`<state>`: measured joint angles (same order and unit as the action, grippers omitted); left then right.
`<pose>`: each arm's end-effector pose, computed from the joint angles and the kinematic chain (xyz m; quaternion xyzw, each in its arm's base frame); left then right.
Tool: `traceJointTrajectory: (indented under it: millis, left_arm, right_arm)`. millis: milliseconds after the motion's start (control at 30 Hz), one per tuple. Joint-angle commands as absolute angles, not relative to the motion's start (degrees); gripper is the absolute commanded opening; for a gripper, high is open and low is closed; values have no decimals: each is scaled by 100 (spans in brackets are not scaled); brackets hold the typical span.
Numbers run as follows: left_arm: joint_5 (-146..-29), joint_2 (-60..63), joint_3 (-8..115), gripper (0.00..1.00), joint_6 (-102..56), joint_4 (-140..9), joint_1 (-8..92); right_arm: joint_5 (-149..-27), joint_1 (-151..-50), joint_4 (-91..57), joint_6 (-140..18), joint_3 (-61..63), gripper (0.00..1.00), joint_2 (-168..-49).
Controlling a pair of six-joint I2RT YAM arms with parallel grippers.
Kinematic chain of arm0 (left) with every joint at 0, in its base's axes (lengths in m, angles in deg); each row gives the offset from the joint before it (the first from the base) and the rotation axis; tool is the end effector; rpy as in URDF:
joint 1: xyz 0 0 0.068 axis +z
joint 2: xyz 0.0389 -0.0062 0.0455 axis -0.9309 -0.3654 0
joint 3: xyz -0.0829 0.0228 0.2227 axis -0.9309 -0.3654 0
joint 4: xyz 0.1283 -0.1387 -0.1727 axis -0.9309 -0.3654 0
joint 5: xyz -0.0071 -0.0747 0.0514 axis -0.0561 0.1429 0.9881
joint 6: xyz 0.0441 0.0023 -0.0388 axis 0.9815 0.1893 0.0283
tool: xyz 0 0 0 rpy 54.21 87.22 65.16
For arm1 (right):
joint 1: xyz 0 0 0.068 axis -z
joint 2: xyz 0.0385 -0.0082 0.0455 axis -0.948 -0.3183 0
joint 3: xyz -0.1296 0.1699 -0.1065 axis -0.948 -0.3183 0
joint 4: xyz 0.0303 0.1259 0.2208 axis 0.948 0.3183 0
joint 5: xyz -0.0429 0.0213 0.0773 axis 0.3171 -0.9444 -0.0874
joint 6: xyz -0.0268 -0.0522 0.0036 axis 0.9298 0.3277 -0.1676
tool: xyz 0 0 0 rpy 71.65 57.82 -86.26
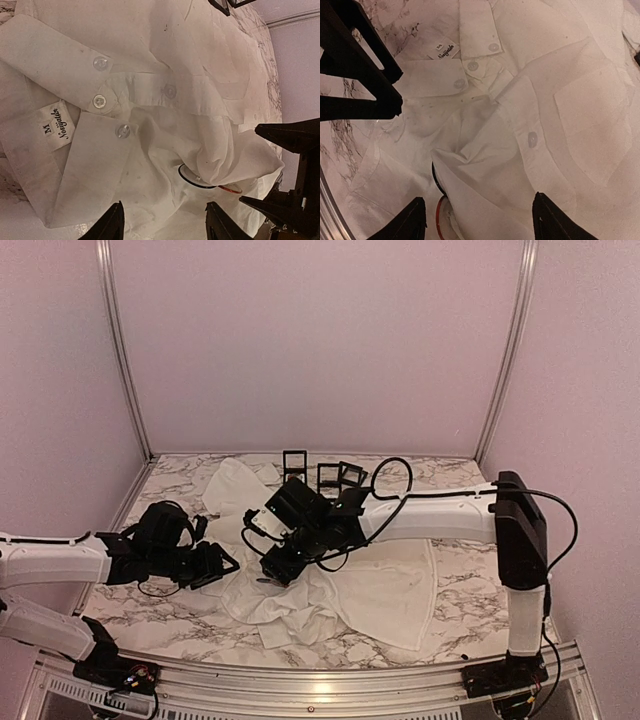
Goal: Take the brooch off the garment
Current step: Pick up the brooch from the flattened clothing.
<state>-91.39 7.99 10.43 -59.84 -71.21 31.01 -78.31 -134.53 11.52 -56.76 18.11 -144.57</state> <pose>0.1871 -0.1551 0.1383 -0.0497 0.9149 -0.3366 0.2173 0.1987 0.3882 0.1814 -0.4721 0.8223 0.1584 0.2754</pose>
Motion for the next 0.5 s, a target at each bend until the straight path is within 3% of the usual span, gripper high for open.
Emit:
traceJointTrajectory:
  millis: [0,200,467]
  left_arm:
    - [-9186,980,946,57,-6171,-6899,3087]
    - [-9311,960,837,56,-6359,-6564,3086]
    - [-9620,985,656,52,-6816,-6166,3095]
  right_arm:
    - [-7810,-13552,1609,-5547,2195,69,-14744]
    - [-7657,-13551,1854,-5701,2692,57,-15124]
    - [-7859,-13549,1841,-6409,2848,6,-15187]
